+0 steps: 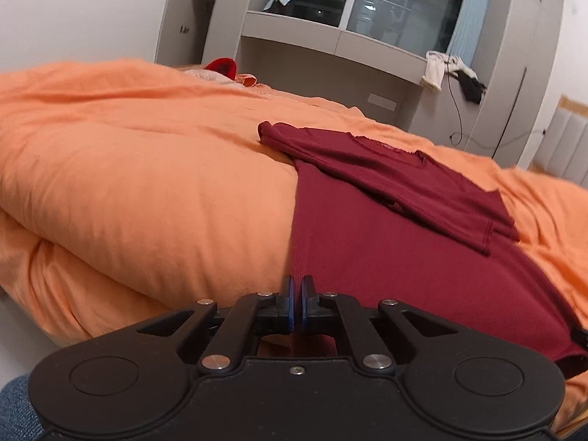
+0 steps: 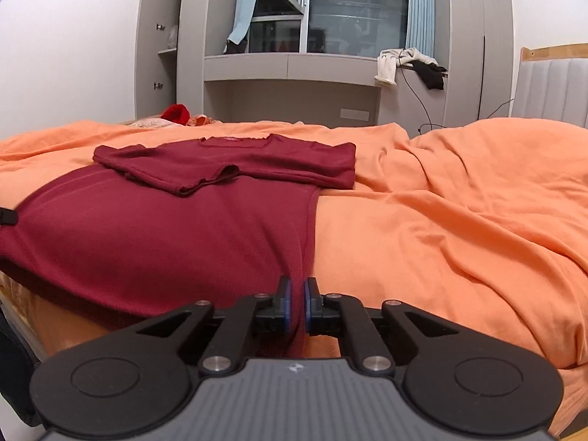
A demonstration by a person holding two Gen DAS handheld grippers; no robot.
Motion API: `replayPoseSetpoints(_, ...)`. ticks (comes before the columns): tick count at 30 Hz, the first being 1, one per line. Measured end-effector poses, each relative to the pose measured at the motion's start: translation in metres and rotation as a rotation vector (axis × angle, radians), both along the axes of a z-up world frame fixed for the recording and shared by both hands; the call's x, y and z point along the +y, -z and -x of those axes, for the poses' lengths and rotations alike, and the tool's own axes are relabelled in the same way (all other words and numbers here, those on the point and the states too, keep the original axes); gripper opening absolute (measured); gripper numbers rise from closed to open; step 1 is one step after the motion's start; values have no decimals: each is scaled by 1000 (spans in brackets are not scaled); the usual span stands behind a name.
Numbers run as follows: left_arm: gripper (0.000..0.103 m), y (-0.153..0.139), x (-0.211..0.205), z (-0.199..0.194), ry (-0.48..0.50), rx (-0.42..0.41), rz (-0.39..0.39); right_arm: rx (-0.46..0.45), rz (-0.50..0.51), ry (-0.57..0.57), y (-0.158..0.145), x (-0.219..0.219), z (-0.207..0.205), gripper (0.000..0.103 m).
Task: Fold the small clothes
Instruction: 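Move both grippers to the shirt hem and close them on it, then lift the hem with both grippers up toward the collar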
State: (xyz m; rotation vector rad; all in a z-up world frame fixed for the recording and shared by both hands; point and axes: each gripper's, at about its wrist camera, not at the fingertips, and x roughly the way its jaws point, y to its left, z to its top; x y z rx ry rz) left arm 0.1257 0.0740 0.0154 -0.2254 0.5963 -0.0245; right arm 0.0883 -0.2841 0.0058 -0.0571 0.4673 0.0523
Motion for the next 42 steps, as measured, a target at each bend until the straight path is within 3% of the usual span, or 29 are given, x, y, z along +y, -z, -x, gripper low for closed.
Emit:
replayPoseSetpoints(1, 6, 1, 1, -1, -2, 11, -2, -4, 1, -4, 0, 0, 1, 15)
replayPoseSetpoints(3, 18, 2, 5, 0, -6, 13, 10, -14, 7, -14, -1, 2, 6, 35)
replayPoseSetpoints(6, 23, 1, 10, 5, -1, -9, 45, -35, 59, -35, -2, 9, 13, 59)
replayPoseSetpoints(7, 28, 1, 11, 8, 4, -18, 58, -43, 93, -48, -2, 14, 15, 63)
replayPoseSetpoints(9, 49, 1, 12, 13, 12, -38, 80, -57, 174, -84, -2, 24, 20, 82)
replayPoseSetpoints(11, 57, 0, 10, 17, 13, -59, 81, -71, 294, -132, 2, 39, 26, 93)
replayPoseSetpoints(15, 81, -1, 8, 22, 10, -87, 67, -76, 608, -232, 24, 74, 37, 100)
replayPoseSetpoints(20, 88, -1, 8, 23, -1, -98, 62, -72, 941, -292, 62, 95, 39, 101)
replayPoseSetpoints(26, 90, 0, 9, 25, 1, -106, 57, -77, 1138, -274, 87, 97, 25, 100)
replayPoseSetpoints(31, 94, 0, 8, 26, 9, -112, 52, -106, 1226, -293, 107, 100, 17, 83)
replayPoseSetpoints(32, 97, 0, 7, 27, 17, -119, 51, -131, 1226, -294, 108, 100, 17, 74)
replayPoseSetpoints(34, 100, 0, 4, 30, 44, -143, 47, -163, 1207, -293, 107, 99, 22, 52)
replayPoseSetpoints(36, 102, -1, -1, 35, 82, -179, 33, -167, 1169, -286, 102, 99, 22, 20)
replayPoseSetpoints(42, 102, -2, -28, 54, 235, -298, -76, -173, 914, -267, 69, 88, 21, 13)
